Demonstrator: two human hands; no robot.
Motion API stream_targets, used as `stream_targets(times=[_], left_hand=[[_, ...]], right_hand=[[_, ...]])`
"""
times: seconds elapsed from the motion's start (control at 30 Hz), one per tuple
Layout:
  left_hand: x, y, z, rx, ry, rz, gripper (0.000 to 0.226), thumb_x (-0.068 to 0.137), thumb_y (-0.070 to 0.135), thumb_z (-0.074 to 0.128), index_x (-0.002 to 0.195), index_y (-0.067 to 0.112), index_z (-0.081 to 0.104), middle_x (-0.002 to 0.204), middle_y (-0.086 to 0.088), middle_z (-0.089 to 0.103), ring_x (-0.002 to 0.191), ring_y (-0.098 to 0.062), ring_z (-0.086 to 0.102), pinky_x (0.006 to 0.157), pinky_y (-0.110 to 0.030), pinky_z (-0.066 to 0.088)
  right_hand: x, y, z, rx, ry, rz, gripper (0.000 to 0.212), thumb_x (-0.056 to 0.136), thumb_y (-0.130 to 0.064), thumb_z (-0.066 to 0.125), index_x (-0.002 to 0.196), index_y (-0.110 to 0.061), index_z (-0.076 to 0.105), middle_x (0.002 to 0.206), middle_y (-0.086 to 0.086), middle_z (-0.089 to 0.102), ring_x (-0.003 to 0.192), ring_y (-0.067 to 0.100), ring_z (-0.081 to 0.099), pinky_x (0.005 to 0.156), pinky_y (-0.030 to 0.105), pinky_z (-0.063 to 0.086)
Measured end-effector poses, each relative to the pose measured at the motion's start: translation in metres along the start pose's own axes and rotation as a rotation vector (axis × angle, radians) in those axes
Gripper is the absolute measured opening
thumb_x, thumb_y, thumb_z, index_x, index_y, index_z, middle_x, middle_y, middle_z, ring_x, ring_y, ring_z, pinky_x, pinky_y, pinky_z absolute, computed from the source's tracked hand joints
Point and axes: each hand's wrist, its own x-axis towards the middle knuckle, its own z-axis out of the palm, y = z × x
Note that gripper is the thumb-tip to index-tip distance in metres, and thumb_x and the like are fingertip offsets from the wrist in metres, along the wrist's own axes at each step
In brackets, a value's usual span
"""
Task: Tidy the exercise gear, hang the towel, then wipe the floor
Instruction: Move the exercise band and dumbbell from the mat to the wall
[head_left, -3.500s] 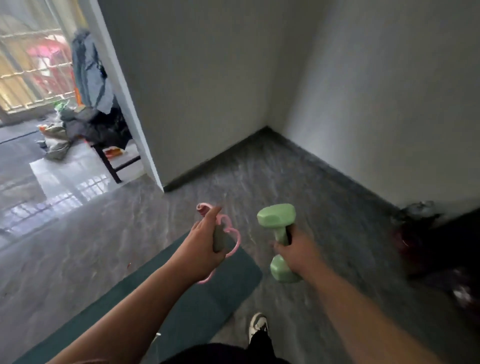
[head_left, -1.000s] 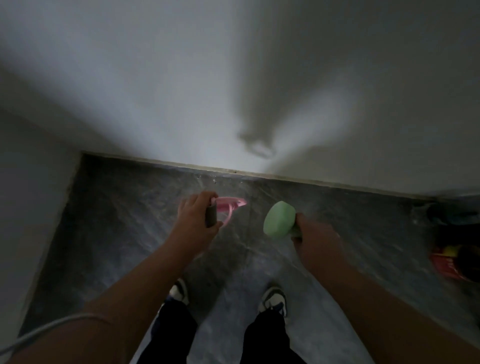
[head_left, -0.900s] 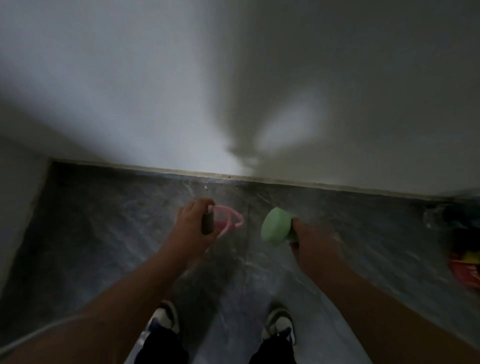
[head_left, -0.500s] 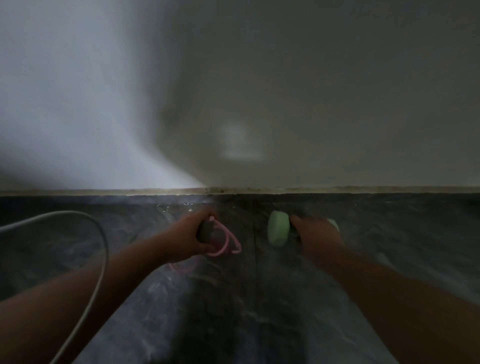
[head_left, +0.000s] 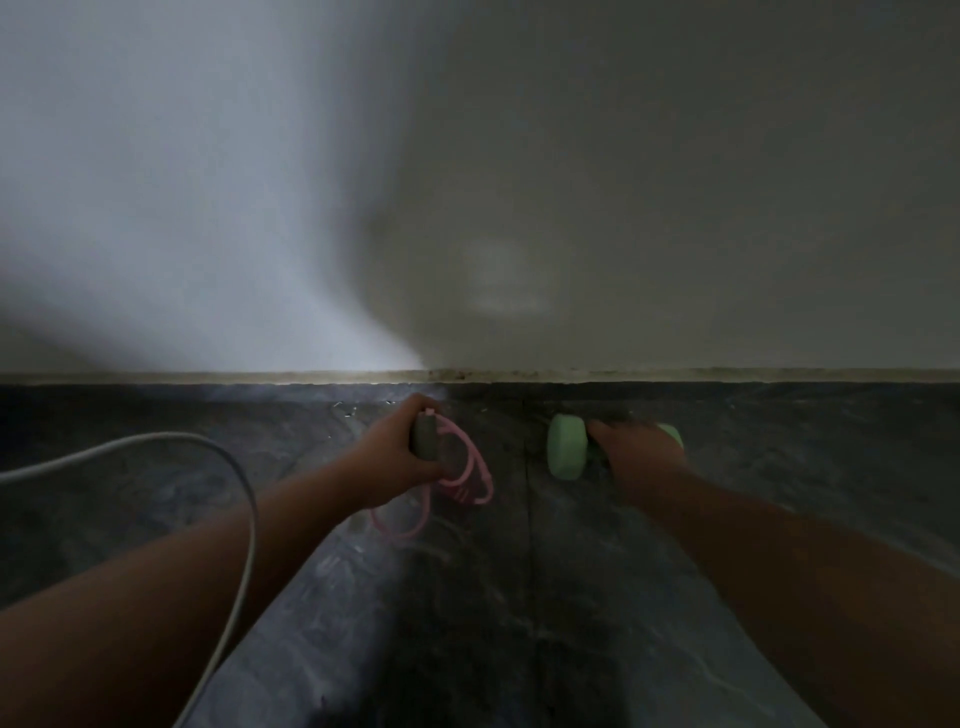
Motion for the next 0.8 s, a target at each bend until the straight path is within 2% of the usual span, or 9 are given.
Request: stream_targets(times=[0.2, 0.5, 0.6, 0.67, 0.73, 0.8], left_hand=[[-0.002, 0.005, 0.002, -0.053, 0.035, 0.006, 0.061, 0.071, 0.006, 0.085, 0.113, 0.031, 0.049, 0.108, -0.006, 0.063, 0.092, -0.023, 0.070, 0.069, -0.042, 0.063], [-0.002, 0.017, 0.002, -0.054, 0.035, 0.020, 0.062, 0.073, 0.008, 0.083, 0.117, 0.031, 0.046, 0.106, 0.001, 0.061, 0.088, -0.017, 0.068, 0.067, -0.032, 0.062], [-0.003, 0.019, 0.004, -0.047, 0.044, 0.013, 0.062, 0.073, 0.010, 0.084, 0.116, 0.031, 0.045, 0.106, 0.000, 0.061, 0.088, -0.018, 0.068, 0.069, -0.037, 0.063], [-0.002, 0.017, 0.004, -0.052, 0.040, 0.000, 0.062, 0.072, 0.011, 0.084, 0.116, 0.030, 0.046, 0.106, -0.002, 0.062, 0.087, -0.020, 0.069, 0.069, -0.039, 0.063], [-0.001, 0.016, 0.003, -0.056, 0.032, -0.005, 0.061, 0.072, 0.011, 0.085, 0.116, 0.029, 0.046, 0.106, -0.003, 0.062, 0.087, -0.021, 0.069, 0.068, -0.039, 0.063], [0.000, 0.017, 0.001, -0.064, 0.029, -0.005, 0.061, 0.073, 0.010, 0.083, 0.119, 0.026, 0.046, 0.106, -0.004, 0.061, 0.084, -0.020, 0.068, 0.062, -0.032, 0.062]], right_hand=[[0.004, 0.004, 0.003, 0.020, 0.027, 0.027, 0.059, 0.087, -0.025, 0.058, 0.141, -0.030, 0.038, 0.120, 0.005, 0.063, 0.110, 0.029, 0.060, 0.087, 0.036, 0.048], [0.013, -0.002, 0.003, -0.079, -0.014, 0.003, 0.058, 0.092, -0.026, 0.054, 0.146, -0.029, 0.034, 0.120, 0.007, 0.063, 0.111, 0.030, 0.060, 0.089, 0.035, 0.045], [0.011, -0.005, 0.001, -0.099, -0.028, 0.004, 0.057, 0.091, -0.026, 0.055, 0.144, -0.028, 0.036, 0.120, 0.007, 0.063, 0.111, 0.029, 0.060, 0.089, 0.035, 0.046], [0.008, -0.010, -0.003, -0.084, -0.037, 0.019, 0.052, 0.092, -0.025, 0.054, 0.142, -0.025, 0.040, 0.126, 0.007, 0.058, 0.118, 0.028, 0.054, 0.093, 0.036, 0.045], [0.006, -0.018, -0.013, 0.003, 0.010, 0.042, 0.050, 0.088, -0.025, 0.056, 0.136, -0.022, 0.045, 0.131, 0.006, 0.052, 0.123, 0.028, 0.047, 0.093, 0.039, 0.045], [0.005, -0.028, -0.028, 0.100, 0.189, 0.022, 0.045, 0.079, -0.026, 0.057, 0.123, -0.018, 0.054, 0.121, 0.006, 0.054, 0.116, 0.029, 0.048, 0.089, 0.041, 0.048]])
